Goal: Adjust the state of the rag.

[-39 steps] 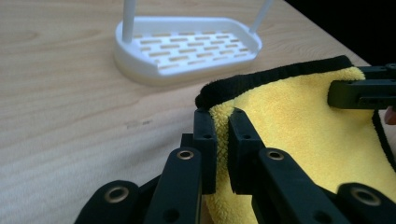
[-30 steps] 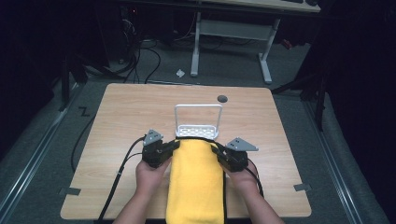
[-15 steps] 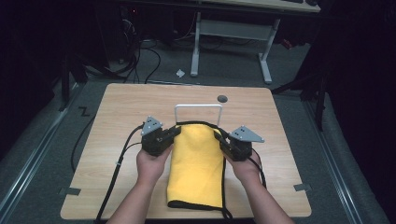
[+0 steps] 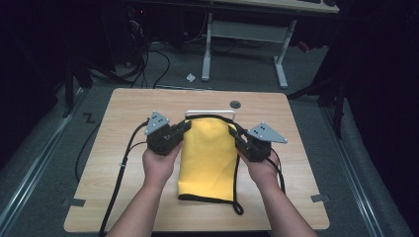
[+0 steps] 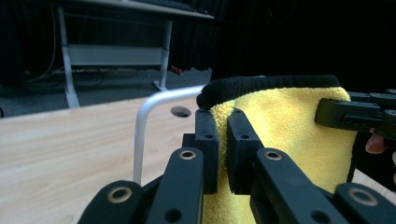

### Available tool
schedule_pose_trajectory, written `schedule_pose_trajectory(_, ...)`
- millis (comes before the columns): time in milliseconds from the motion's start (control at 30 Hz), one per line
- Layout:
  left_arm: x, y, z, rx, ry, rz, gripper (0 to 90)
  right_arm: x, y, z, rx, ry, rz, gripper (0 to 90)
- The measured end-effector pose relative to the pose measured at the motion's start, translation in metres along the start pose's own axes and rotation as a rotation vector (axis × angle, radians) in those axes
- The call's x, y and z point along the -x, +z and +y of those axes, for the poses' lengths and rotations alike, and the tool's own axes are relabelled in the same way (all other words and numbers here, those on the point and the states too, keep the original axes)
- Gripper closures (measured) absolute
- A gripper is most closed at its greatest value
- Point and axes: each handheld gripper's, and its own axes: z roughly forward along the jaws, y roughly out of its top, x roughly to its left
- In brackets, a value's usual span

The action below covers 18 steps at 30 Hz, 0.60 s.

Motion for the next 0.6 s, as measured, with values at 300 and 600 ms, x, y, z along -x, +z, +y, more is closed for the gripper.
schedule_pose_trajectory(300, 0.006, -0.010, 0.021, 0.060, 0.034, -0.001, 84.9, 0.001, -0.008, 0.024, 0.062, -0.007, -0.015, 77.9)
schedule_pose_trajectory(600, 0.013, -0.018, 0.044, 0.110, 0.075, -0.012, 84.9, 0.002, -0.019, 0.046, 0.127, -0.011, -0.022, 77.9)
